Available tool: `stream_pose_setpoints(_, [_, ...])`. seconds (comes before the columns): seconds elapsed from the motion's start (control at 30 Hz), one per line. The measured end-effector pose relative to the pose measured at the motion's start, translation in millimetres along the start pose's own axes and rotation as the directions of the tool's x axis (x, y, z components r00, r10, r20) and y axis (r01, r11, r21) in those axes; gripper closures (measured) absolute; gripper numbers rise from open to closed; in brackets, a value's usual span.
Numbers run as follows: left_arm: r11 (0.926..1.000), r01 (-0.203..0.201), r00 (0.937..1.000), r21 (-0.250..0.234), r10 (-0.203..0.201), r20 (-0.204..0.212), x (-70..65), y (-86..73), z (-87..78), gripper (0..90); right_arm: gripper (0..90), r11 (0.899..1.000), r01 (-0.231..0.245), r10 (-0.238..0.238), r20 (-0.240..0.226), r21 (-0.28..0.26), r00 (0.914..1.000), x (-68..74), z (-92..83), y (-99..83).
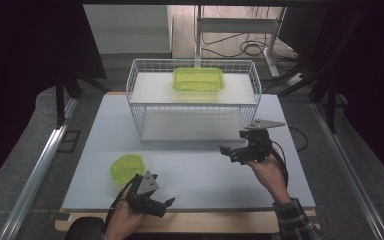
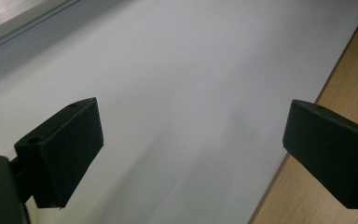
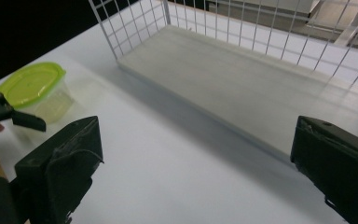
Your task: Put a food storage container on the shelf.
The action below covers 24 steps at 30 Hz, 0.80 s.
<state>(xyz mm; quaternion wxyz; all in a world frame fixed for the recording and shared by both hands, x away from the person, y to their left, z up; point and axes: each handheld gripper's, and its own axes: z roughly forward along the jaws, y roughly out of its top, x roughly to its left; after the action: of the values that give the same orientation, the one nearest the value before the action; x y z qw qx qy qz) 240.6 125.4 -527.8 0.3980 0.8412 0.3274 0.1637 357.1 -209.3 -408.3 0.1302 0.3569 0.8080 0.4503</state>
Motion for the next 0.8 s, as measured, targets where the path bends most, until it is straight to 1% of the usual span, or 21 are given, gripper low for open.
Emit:
stream_pose_setpoints(0.03, [0.9999, -0.002, 1.0000, 0.012, 0.002, -0.009, -0.3, 0.0, 0.0, 5.3, 1.9, 1.000, 0.006, -0.006, 0.003, 0.005, 1.0000, 1.8, -0.5, -7.0])
stream_pose_setpoints(0.07, [0.9999, -0.002, 1.0000, 0.012, 0.002, -0.009, -0.3, 0.0, 0.0, 5.4, 1.9, 1.000, 0.006, -0.006, 0.003, 0.005, 1.0000, 1.8, -0.5, -7.0])
stream_pose_setpoints(0.1, [0.9998, -0.002, 0.9999, 0.018, 0.002, -0.014, -0.6, 0.3, -0.1, 5.5, 1.5, 1.000, 0.011, -0.011, 0.002, 0.008, 0.9999, 2.9, -0.6, -12.6])
stream_pose_setpoints(0.17, [0.9997, -0.002, 0.9999, 0.024, 0.002, -0.015, -1.0, 0.6, -0.1, 6.0, 1.3, 1.000, 0.016, -0.016, -0.003, 0.013, 0.9999, 3.7, -0.4, -17.3])
stream_pose_setpoints(0.23, [0.9995, 0.000, 1.0000, 0.031, 0.000, -0.003, -1.0, 0.8, -0.1, 7.0, 1.1, 1.000, 0.016, -0.016, 0.000, 0.023, 0.9999, 4.7, 0.8, -22.0])
stream_pose_setpoints(0.3, [0.9992, -0.003, 1.0000, 0.040, 0.003, -0.001, -1.3, 1.0, 0.1, 7.5, 1.0, 0.999, 0.030, -0.030, 0.008, 0.029, 0.9995, 5.7, 1.7, -26.1])
stream_pose_setpoints(0.43, [0.9987, -0.007, 1.0000, 0.050, 0.007, 0.005, -2.0, 1.2, 0.4, 8.4, 1.1, 0.999, 0.038, -0.038, 0.004, 0.021, 0.9993, 8.5, 2.2, -33.6])
stream_pose_setpoints(0.63, [0.9985, -0.008, 0.9999, 0.054, 0.008, 0.007, -2.3, 1.0, 0.4, 8.8, 1.1, 0.999, 0.046, -0.046, 0.004, 0.013, 0.9989, 12.9, 3.1, -41.7])
stream_pose_setpoints(0.7, [0.9985, -0.008, 1.0000, 0.055, 0.008, 0.005, -2.1, 0.7, 1.1, 8.2, 1.0, 0.999, 0.051, -0.051, 0.003, 0.013, 0.9987, 16.0, 3.9, -47.2])
stream_pose_setpoints(0.8, [0.9985, -0.002, 0.9999, 0.054, 0.002, 0.015, -0.6, 0.5, 1.3, 8.0, 1.0, 0.998, 0.055, -0.055, 0.007, 0.016, 0.9985, 17.3, 4.3, -51.4])
